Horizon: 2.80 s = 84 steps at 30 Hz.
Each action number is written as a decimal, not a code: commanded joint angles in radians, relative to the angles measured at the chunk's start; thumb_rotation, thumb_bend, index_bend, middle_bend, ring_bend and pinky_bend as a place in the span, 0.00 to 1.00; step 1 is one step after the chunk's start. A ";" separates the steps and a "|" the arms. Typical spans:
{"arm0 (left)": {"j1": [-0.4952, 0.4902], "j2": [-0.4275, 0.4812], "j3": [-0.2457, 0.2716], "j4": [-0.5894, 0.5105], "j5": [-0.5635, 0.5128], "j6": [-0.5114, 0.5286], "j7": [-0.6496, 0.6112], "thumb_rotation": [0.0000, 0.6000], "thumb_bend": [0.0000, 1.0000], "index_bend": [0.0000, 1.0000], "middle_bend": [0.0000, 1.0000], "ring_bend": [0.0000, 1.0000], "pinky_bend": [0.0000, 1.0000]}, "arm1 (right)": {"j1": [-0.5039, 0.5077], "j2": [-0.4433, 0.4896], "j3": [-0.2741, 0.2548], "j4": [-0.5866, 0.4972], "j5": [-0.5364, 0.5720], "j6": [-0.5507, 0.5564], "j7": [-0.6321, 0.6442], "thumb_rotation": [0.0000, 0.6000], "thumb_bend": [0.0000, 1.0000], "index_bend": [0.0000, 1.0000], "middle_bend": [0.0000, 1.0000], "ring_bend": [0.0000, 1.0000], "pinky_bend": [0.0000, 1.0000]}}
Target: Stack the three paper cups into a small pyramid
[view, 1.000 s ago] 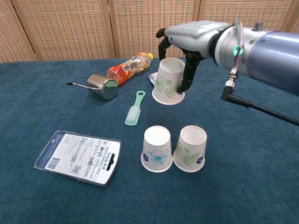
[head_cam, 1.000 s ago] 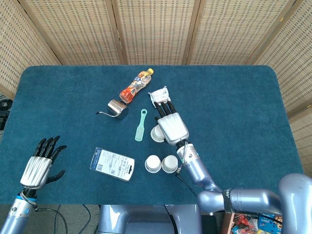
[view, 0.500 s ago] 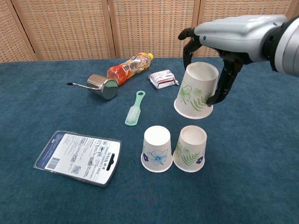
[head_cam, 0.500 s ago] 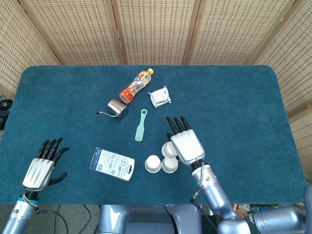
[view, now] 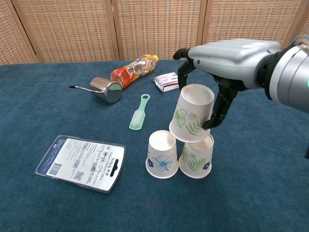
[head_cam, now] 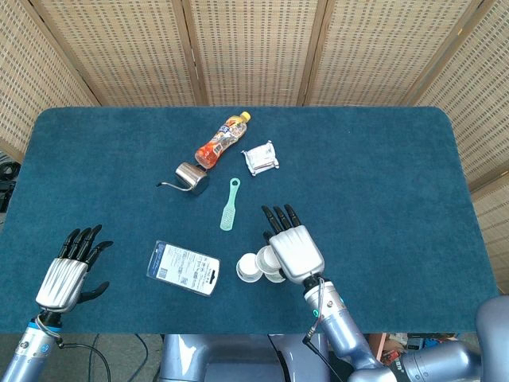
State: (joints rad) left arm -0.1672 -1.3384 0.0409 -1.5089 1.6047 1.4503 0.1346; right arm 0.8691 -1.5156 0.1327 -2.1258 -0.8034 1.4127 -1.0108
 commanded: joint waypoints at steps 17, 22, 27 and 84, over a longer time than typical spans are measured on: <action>0.001 -0.001 -0.006 0.001 -0.003 -0.007 0.003 1.00 0.23 0.19 0.00 0.00 0.00 | 0.005 -0.057 -0.001 0.052 0.021 -0.019 -0.006 1.00 0.07 0.46 0.06 0.00 0.00; 0.002 -0.001 -0.007 0.000 -0.003 -0.007 0.003 1.00 0.23 0.19 0.00 0.00 0.00 | 0.006 -0.065 0.000 0.056 0.022 -0.021 -0.008 1.00 0.07 0.47 0.04 0.00 0.00; 0.003 -0.001 -0.007 -0.001 -0.001 -0.006 0.004 1.00 0.23 0.19 0.00 0.00 0.00 | 0.007 -0.071 0.000 0.055 0.022 -0.022 -0.011 1.00 0.07 0.34 0.00 0.00 0.00; 0.055 0.044 -0.016 -0.064 0.047 0.101 0.020 1.00 0.23 0.06 0.00 0.00 0.00 | -0.617 0.248 -0.265 0.415 -0.649 0.271 0.782 1.00 0.07 0.09 0.00 0.00 0.00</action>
State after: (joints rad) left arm -0.1120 -1.2952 0.0253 -1.5737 1.6518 1.5514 0.1544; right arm 0.2565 -1.2748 -0.1442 -1.7097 -1.4610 1.7020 -0.2478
